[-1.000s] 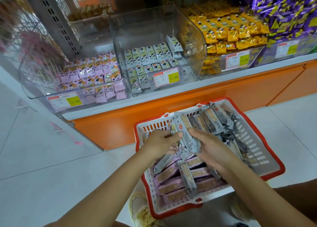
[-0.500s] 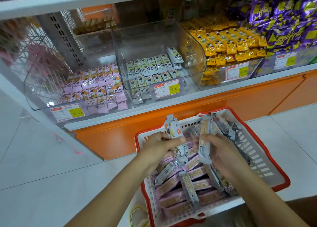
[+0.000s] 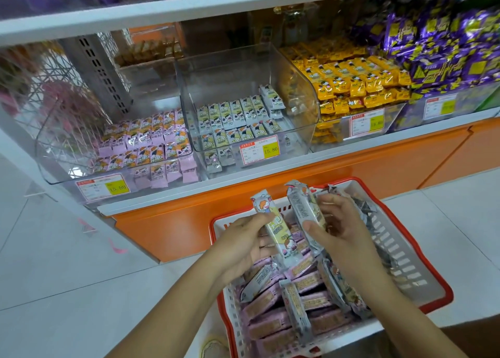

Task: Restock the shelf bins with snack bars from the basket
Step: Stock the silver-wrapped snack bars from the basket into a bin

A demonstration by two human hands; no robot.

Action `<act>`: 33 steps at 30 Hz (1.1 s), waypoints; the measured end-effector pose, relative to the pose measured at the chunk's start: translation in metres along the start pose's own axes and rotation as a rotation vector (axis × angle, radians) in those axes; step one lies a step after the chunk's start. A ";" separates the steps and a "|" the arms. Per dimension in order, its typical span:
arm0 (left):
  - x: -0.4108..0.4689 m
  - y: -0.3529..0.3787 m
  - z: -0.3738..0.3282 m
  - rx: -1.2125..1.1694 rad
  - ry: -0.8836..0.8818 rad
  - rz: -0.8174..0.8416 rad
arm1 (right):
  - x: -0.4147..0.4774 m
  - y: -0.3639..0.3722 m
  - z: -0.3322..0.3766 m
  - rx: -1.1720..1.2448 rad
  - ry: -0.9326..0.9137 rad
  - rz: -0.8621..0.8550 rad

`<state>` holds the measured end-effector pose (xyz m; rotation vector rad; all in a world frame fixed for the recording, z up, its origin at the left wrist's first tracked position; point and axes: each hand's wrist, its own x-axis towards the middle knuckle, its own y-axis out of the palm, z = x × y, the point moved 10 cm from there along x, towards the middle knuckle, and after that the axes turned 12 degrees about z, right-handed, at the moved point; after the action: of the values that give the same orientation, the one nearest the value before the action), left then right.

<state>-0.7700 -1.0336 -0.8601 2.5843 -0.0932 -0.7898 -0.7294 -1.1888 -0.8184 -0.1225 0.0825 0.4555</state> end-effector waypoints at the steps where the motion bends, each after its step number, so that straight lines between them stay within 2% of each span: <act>1: 0.000 0.004 -0.001 -0.021 0.003 0.038 | -0.003 0.001 0.010 -0.047 -0.055 -0.011; 5: -0.001 0.019 -0.001 -0.047 0.010 0.128 | -0.013 0.006 0.028 -0.153 -0.189 -0.032; 12: -0.003 0.030 -0.019 -0.033 0.095 0.117 | -0.010 0.018 0.036 -0.372 -0.244 0.035; 19: -0.008 0.037 -0.079 -0.013 0.260 0.146 | 0.019 0.008 0.096 -0.404 -0.415 -0.011; 21: -0.013 0.027 -0.107 0.146 0.356 0.044 | 0.035 0.001 0.125 -0.448 -0.439 -0.040; 24: -0.035 -0.002 -0.154 0.666 0.523 -0.358 | 0.068 -0.012 0.165 -0.568 -0.434 -0.114; 26: -0.047 -0.005 -0.175 0.991 0.583 -0.556 | 0.100 -0.015 0.182 -0.732 -0.413 -0.153; 28: -0.047 -0.006 -0.182 1.165 0.572 -0.632 | 0.144 -0.010 0.182 -0.930 -0.346 -0.134; 33: -0.027 -0.016 -0.175 1.300 0.428 -0.633 | 0.221 0.016 0.144 -1.459 -0.061 0.021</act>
<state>-0.6981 -0.9468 -0.7229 4.0661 0.5471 -0.3224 -0.5312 -1.0588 -0.7009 -1.5386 -0.3286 0.4630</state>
